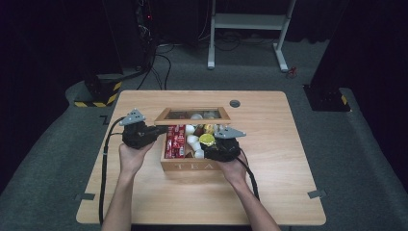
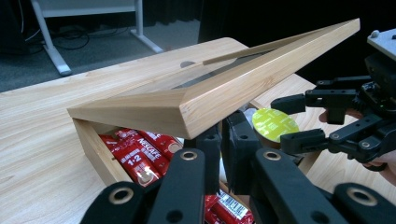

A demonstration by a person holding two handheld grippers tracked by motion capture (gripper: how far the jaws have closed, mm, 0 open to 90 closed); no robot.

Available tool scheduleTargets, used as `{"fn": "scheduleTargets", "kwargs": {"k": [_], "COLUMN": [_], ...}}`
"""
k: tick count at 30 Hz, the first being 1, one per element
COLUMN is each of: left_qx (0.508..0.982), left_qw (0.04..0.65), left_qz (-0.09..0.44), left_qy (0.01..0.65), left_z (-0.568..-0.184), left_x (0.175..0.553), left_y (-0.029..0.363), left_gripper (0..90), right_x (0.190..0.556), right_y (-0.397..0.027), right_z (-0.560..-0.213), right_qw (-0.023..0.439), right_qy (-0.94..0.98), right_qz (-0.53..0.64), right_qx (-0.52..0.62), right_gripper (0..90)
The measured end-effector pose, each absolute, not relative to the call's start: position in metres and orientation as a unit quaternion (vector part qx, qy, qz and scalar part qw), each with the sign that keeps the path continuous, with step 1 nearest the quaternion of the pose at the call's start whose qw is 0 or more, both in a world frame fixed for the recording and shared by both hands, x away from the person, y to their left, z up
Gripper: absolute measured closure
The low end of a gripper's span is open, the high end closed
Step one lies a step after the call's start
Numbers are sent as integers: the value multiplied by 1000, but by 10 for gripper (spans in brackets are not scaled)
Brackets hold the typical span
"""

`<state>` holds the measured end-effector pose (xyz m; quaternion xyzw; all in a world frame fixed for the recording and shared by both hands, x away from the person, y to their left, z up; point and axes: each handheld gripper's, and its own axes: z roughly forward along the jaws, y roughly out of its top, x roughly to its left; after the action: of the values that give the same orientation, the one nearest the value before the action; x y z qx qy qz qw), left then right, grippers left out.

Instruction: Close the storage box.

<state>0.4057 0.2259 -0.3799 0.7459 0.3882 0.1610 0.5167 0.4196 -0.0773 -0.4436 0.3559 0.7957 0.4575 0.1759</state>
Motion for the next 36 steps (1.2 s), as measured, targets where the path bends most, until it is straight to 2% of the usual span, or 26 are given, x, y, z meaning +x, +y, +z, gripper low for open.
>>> {"fn": "scheduleTargets", "kwargs": {"k": [36], "left_qx": [751], "left_qw": [512], "left_qz": [161], "left_qy": [384], "left_z": [-385], "left_x": [402], "left_y": [226], "left_gripper": [856], "right_x": [412], "right_y": [-135], "right_z": [-429], "right_qw": [200], "right_qy": [784], "right_qz": [458], "right_qx": [369], "right_gripper": [373]}}
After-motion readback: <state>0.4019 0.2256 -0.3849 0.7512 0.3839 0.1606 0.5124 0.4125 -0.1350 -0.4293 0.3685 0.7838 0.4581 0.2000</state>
